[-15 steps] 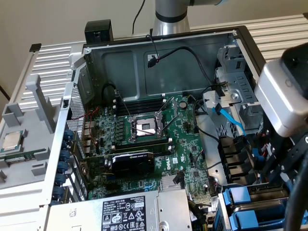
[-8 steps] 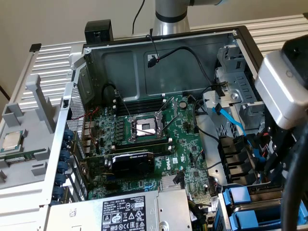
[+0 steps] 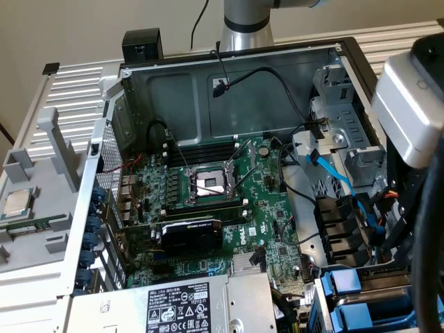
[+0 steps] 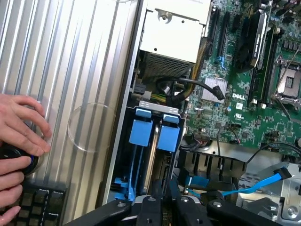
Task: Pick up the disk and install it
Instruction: 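Insert the first disk wire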
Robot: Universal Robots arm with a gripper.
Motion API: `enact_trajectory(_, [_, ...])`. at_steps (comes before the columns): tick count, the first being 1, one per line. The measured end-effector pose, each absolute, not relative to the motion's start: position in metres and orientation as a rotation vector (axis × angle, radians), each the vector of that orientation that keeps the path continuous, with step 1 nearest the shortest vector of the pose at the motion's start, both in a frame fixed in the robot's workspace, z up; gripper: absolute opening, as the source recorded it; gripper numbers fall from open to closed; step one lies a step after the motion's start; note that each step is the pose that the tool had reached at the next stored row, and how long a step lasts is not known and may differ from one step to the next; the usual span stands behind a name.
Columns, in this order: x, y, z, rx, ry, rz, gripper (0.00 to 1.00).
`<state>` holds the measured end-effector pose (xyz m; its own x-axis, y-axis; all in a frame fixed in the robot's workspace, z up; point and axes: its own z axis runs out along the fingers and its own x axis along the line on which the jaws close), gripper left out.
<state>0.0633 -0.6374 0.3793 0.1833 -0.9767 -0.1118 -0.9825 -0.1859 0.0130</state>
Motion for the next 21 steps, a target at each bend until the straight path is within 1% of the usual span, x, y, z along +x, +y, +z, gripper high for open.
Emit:
enact_trajectory(2, [0.063,-0.636,0.381,-2.376,1.972,0.133,0.17])
enact_trajectory(7, [0.063,-0.625,0.383,-2.415,2.005,0.071,0.17])
enact_trajectory(13, [0.063,-0.61,0.383,-2.445,2.032,0.02,0.17])
enact_trajectory(16, [0.063,-0.609,0.383,-2.453,2.04,0.009,0.17])
enact_trajectory(21, [0.064,-0.608,0.383,-2.459,2.057,0.015,0.17])
